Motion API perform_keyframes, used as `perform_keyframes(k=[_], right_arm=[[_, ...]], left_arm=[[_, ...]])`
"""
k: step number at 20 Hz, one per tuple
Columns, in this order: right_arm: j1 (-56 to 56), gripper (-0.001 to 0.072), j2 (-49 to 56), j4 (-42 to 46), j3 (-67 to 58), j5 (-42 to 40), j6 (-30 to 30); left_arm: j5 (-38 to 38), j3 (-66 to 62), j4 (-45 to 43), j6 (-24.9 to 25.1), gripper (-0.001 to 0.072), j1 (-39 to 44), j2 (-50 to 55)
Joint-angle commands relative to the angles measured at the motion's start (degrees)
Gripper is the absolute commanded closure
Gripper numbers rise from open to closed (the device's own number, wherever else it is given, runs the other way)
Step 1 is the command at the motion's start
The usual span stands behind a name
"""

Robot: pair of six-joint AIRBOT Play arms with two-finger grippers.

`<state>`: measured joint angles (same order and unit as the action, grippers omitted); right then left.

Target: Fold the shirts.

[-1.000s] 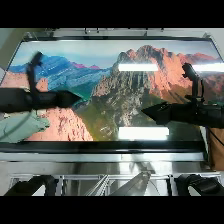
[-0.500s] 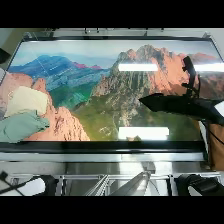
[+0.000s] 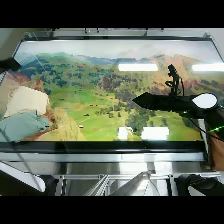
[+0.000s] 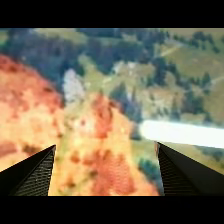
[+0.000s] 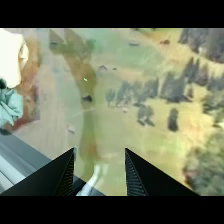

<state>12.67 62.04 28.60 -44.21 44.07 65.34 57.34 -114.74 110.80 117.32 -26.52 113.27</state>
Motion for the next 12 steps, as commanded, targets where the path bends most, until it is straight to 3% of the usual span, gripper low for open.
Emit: perform_keyframes(k=[1, 6, 10, 12], right_arm=[[0.0, 0.0345, 1.4, -1.0, 0.0, -0.7, 0.0], [0.0, 0.0344, 1.6, -1.0, 0.0, -0.7, 0.0], [0.0, 0.0344, 1.6, -0.8, 0.0, -0.7, -0.8], [0.0, 0.0344, 1.6, -0.8, 0.0, -0.5, -1.1]], left_arm=[[5.4, -0.1, -8.5, 0.1, -0.0003, 2.4, 6.0], [28.0, -5.4, -12.3, -0.3, -0.0004, 2.7, 5.0], [31.6, 3.1, -13.4, -3.0, -0.0004, 1.1, -3.2], [31.6, 6.0, -19.5, -4.3, -0.0004, 0.7, -5.5]])
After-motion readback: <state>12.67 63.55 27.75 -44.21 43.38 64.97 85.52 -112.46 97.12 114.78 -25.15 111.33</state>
